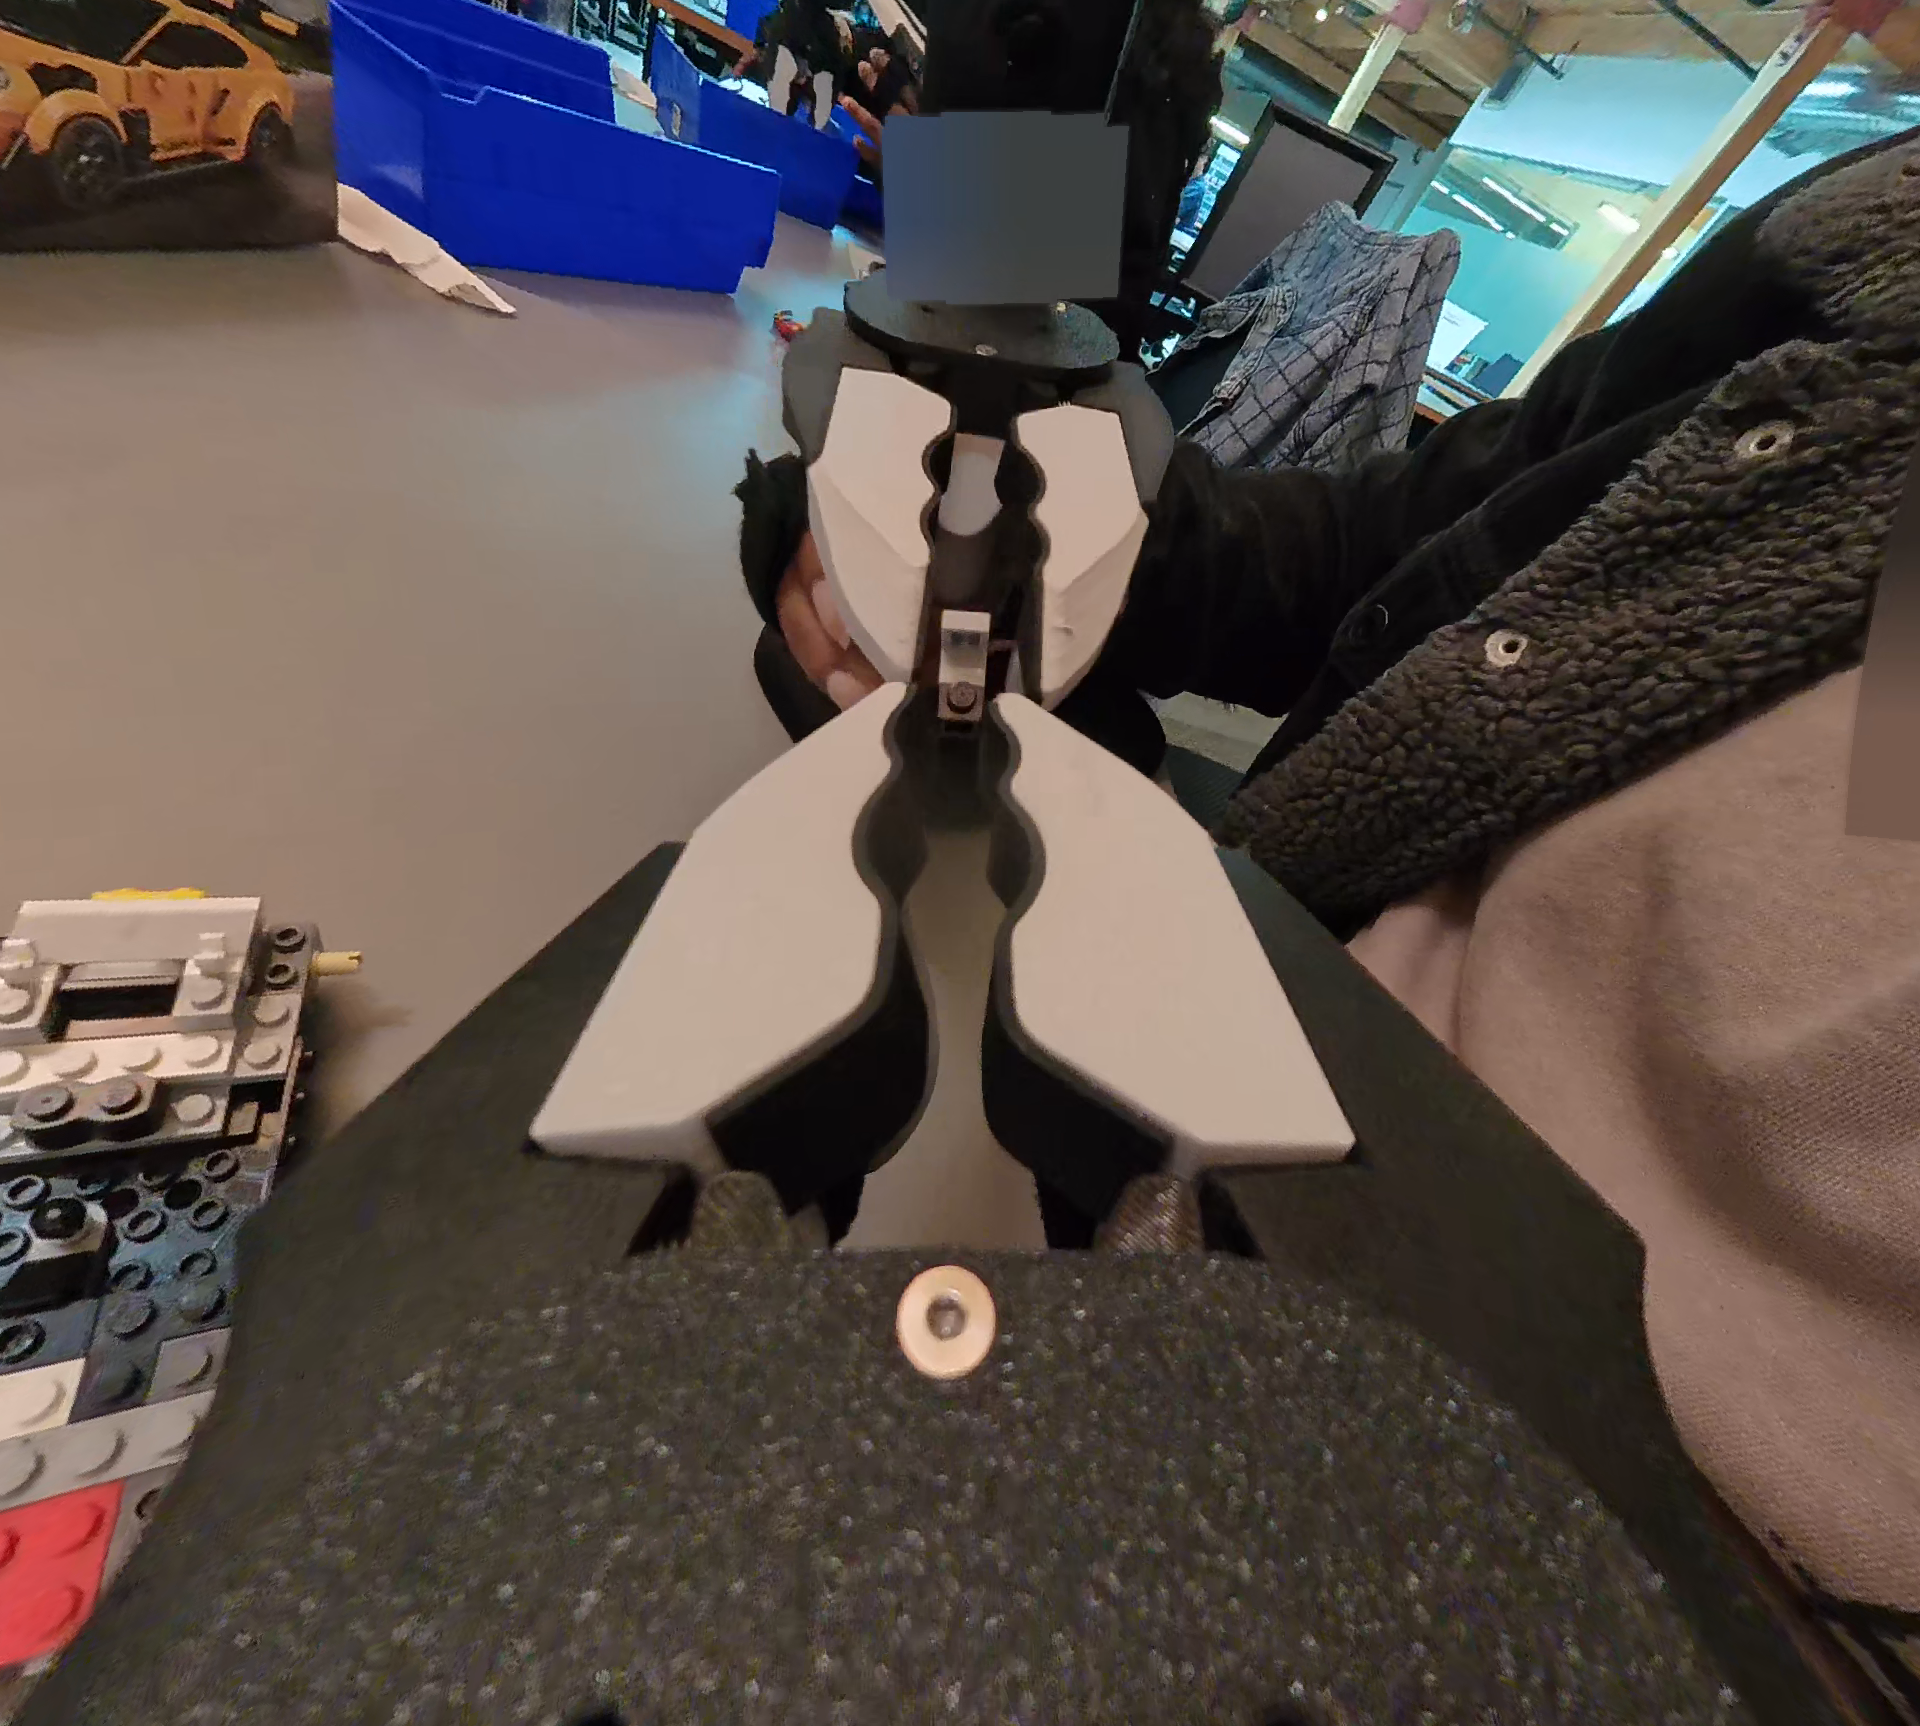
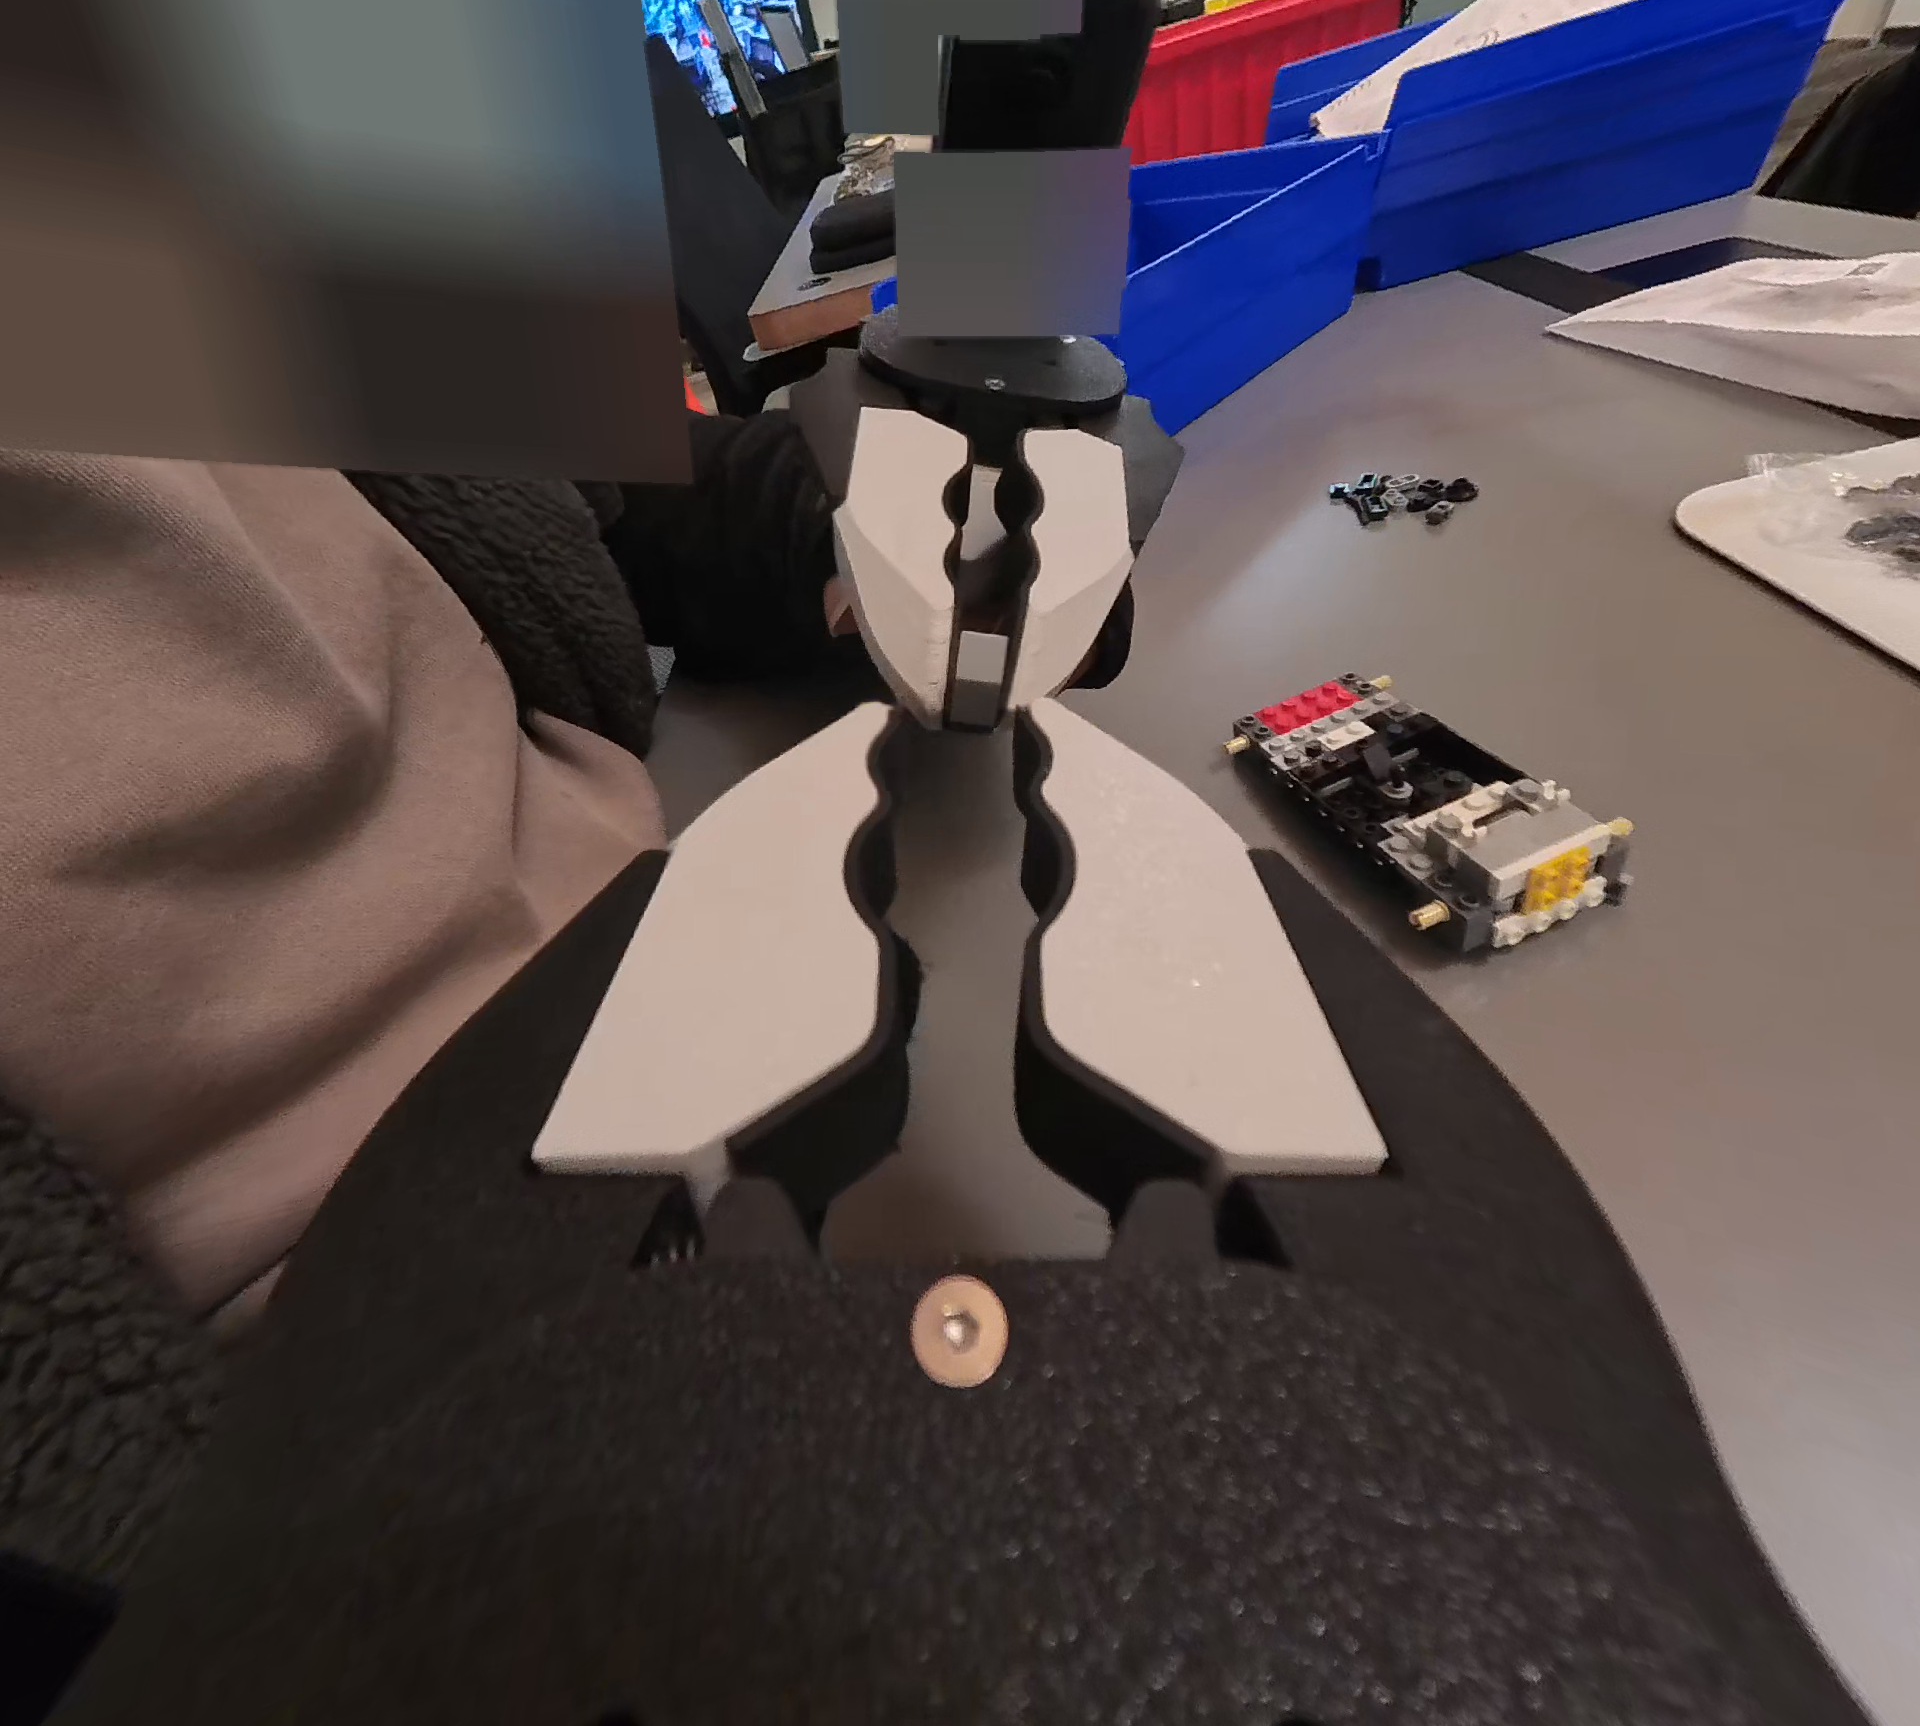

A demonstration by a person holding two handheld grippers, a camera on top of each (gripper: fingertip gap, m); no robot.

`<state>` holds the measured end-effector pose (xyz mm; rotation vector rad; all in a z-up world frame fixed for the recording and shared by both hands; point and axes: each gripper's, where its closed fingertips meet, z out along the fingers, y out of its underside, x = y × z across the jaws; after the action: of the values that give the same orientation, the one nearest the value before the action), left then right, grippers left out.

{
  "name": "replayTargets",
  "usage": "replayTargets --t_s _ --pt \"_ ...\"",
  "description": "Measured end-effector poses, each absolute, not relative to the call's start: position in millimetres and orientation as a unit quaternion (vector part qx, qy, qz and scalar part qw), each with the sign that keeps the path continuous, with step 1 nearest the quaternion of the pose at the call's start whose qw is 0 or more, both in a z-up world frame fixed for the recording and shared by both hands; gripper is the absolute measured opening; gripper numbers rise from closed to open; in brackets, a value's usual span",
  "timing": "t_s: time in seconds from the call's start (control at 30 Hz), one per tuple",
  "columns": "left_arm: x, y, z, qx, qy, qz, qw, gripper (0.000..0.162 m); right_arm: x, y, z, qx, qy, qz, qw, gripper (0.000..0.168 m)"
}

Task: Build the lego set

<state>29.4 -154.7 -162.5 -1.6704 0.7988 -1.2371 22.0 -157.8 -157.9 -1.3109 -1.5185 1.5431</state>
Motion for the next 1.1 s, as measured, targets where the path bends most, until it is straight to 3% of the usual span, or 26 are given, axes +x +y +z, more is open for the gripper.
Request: replayTargets --t_s 0.27,0.83,0.93,1.1 --pt "32.0 -157.8 -169.1 -0.681 0.337 -0.49 0.428 0.009 22.9 -157.4 -160.4 -0.505 -0.606 0.551 0.273 0.007" --pt "31.3 -157.7 -184.7 -0.702 0.355 -0.467 0.403 0.009 22.0 -157.6 -176.3 -0.511 -0.63 0.518 0.273 0.007" --pt "29.2 -156.8 -188.2 -0.708 0.366 -0.45 0.403 0.009 20.9 -155.4 -179.2 -0.51 -0.648 0.493 0.276 0.017" --pt "28.1 -157.8 -192.4 -0.715 0.381 -0.427 0.402 0.009 17.9 -158.7 -183.1 -0.505 -0.67 0.476 0.263 0.007"
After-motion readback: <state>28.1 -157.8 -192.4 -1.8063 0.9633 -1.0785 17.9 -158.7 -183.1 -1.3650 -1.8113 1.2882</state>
